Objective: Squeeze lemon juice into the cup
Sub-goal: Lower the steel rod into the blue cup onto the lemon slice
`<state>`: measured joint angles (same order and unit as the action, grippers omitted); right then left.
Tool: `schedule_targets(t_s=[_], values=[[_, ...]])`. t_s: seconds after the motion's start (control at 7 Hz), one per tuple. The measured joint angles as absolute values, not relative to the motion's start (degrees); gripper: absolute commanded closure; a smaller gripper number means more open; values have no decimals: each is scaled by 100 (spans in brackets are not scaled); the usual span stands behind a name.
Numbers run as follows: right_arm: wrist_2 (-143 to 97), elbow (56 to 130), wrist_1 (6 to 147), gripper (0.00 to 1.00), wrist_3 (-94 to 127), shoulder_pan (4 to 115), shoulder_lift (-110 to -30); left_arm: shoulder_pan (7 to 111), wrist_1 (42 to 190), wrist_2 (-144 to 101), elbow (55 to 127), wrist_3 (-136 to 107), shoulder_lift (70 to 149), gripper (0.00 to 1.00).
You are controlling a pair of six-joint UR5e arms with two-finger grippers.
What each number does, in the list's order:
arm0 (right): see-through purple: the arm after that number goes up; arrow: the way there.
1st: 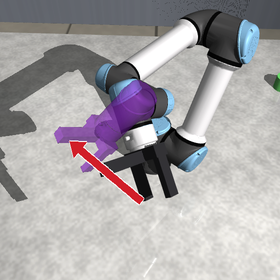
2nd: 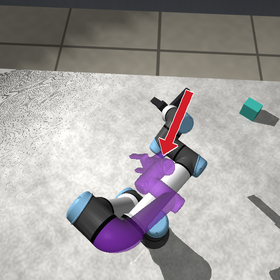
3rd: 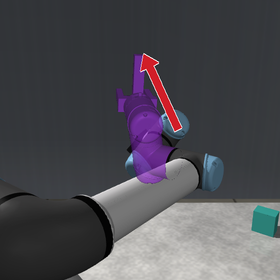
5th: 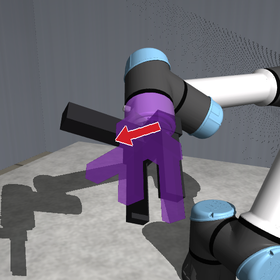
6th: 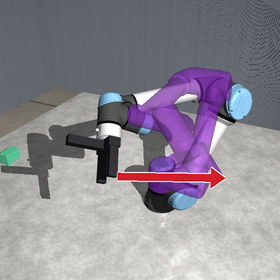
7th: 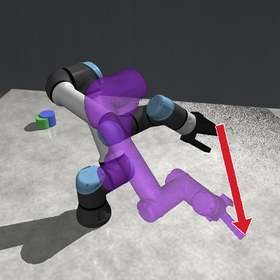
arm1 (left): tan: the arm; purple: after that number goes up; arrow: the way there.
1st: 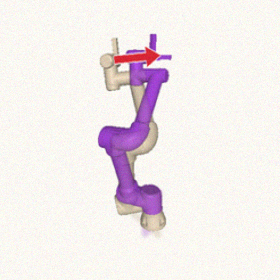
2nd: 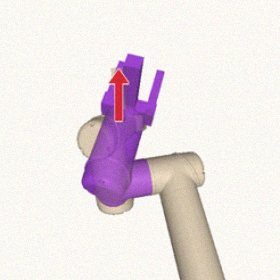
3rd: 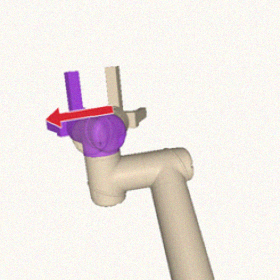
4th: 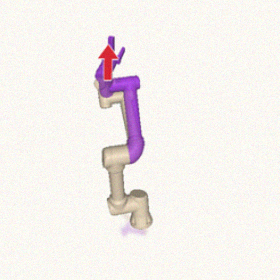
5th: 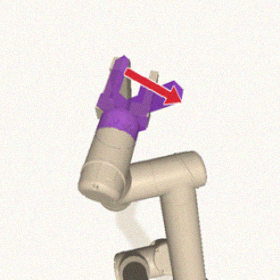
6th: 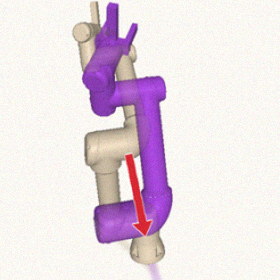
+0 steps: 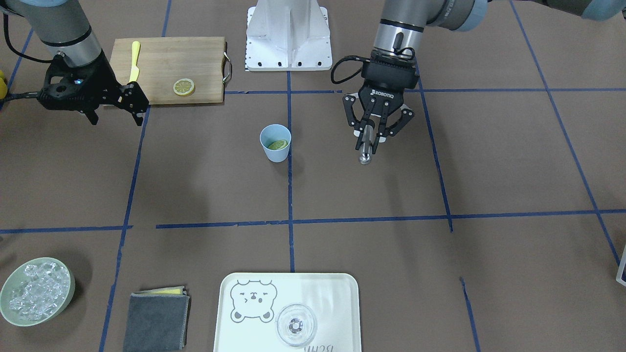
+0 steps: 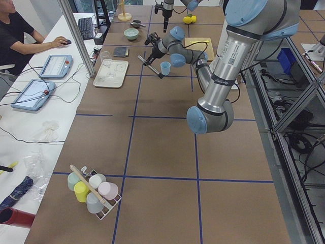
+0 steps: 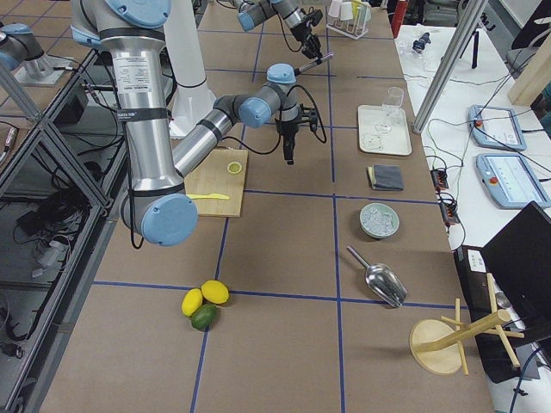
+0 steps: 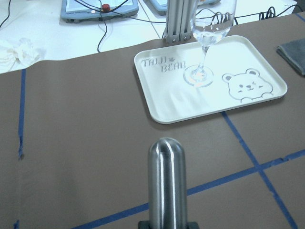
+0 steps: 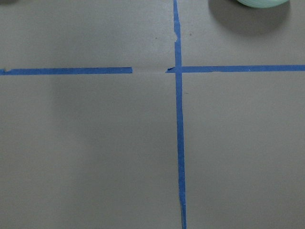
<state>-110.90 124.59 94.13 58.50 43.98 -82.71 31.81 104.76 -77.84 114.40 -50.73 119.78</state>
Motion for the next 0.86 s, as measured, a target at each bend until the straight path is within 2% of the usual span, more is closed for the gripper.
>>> schedule_targets(t_s=[0.14,0.43,0.86], values=[[-11189,12471,9413,0,5787,4487,-8328,3111,10482,-7472,11546,-5056,12173,100],[-11315,12478,9413,0,5565,4686,-8446,2773,11560,-6605,11587,-5046,12235,100],[-11481,12457,9413,0,5124,5011,-8693,1984,12808,-5107,10999,-5030,12347,100]])
